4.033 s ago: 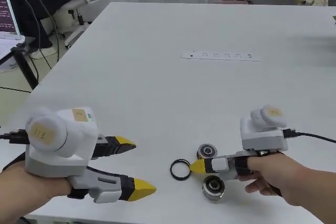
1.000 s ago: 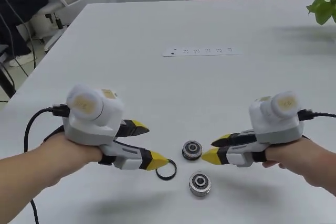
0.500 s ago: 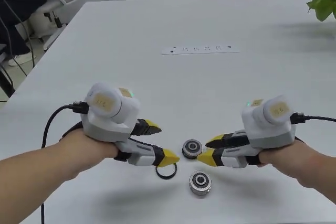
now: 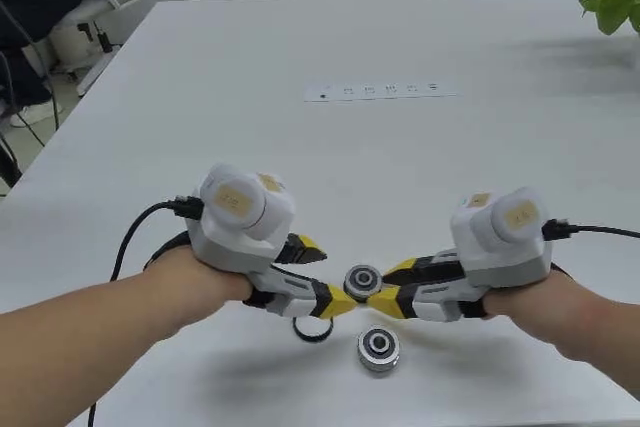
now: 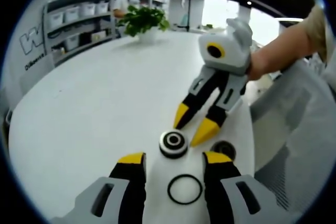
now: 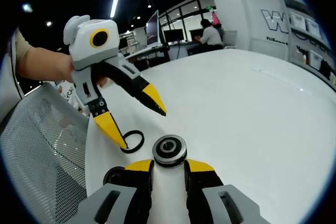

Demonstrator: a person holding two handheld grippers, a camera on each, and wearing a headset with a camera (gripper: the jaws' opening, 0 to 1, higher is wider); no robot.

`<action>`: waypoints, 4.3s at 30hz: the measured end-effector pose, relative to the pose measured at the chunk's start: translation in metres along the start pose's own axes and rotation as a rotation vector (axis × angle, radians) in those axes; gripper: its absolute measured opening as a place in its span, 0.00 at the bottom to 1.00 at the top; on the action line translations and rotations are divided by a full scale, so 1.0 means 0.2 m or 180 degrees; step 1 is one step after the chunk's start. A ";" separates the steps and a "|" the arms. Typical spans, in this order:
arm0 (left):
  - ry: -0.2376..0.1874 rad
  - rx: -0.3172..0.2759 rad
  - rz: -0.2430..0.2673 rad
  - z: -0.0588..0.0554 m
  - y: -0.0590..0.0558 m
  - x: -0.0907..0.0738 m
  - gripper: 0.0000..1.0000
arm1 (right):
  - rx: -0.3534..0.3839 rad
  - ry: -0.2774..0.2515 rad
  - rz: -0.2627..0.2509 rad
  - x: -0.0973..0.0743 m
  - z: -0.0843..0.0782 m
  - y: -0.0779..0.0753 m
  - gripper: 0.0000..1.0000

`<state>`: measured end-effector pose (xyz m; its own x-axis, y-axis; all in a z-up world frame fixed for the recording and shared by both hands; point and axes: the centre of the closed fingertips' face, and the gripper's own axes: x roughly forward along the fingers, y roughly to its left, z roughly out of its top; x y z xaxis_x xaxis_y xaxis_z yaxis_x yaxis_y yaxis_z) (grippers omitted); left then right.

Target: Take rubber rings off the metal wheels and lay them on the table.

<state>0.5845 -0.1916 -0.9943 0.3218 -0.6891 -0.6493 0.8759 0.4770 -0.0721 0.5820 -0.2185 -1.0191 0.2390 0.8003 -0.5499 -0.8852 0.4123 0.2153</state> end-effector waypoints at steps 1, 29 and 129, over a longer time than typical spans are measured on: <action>0.0004 0.0007 -0.0003 0.00 0.00 0.01 0.43 | 0.0001 -0.0001 0.0001 0.00 0.00 0.00 0.21; 0.0055 0.0157 -0.0129 0.04 -0.03 0.12 0.22 | 0.0009 -0.0049 -0.0013 0.00 -0.01 -0.01 0.19; 0.0012 0.0235 0.0100 0.04 -0.04 0.15 0.13 | 0.1534 -0.0478 -0.0028 -0.08 0.04 -0.03 0.00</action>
<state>0.5912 -0.2206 -1.0070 0.3484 -0.6723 -0.6532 0.8895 0.4569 0.0042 0.5879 -0.2299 -1.0049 0.3317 0.8351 -0.4389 -0.6065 0.5451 0.5788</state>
